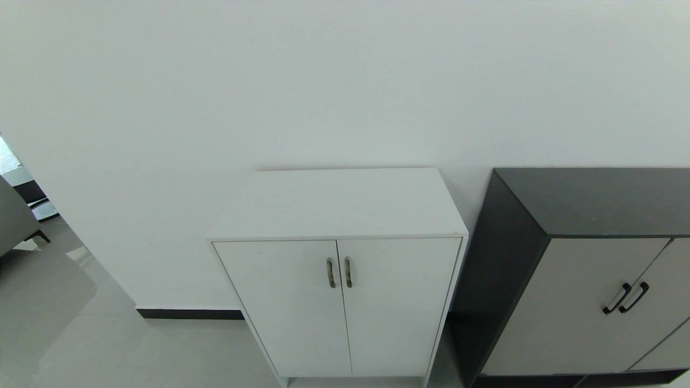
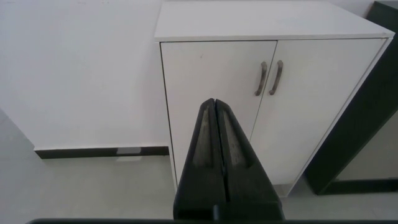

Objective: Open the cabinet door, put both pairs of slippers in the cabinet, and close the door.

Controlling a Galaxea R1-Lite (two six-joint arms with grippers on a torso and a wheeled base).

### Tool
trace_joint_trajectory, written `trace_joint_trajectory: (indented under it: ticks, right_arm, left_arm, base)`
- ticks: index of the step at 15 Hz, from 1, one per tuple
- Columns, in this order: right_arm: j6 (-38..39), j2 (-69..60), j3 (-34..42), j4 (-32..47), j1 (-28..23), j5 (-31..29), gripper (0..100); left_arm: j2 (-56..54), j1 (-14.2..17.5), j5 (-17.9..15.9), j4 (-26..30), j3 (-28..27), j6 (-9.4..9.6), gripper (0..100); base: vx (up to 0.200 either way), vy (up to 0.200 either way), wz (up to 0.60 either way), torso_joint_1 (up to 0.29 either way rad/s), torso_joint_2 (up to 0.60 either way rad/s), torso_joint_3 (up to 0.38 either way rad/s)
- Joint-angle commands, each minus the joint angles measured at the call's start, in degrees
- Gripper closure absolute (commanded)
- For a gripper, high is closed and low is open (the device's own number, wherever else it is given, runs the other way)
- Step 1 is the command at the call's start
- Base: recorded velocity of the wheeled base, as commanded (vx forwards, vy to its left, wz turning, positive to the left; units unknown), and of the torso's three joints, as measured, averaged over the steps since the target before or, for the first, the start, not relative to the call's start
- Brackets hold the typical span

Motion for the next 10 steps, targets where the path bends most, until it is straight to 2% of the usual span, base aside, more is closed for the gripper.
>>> trace_joint_trajectory:
  ticks: [1,3,7,10]
  right_arm:
    - [-0.8,0.1,0.0,-0.1,0.0,3.1,100]
    - [-1.6,0.1,0.1,-0.1,0.0,10.5,100]
    - [-3.3,0.3,0.1,1.5,0.1,13.0,100]
    - [-4.6,0.7,0.1,2.3,2.6,13.7,100]
  left_arm:
    - [0.0,0.0,0.0,0.0,0.0,-0.01,100]
    - [0.0,0.0,0.0,0.0,0.0,-0.01,100]
    - [0.0,0.0,0.0,0.0,0.0,-0.01,100]
    - [0.0,0.0,-0.1,0.0,0.0,-0.01,100]
  base:
    - [0.0,0.0,0.0,0.0,0.0,0.0]
    - [0.0,0.0,0.0,0.0,0.0,0.0]
    - [0.0,0.0,0.0,0.0,0.0,0.0]
    - [0.0,0.0,0.0,0.0,0.0,0.0]
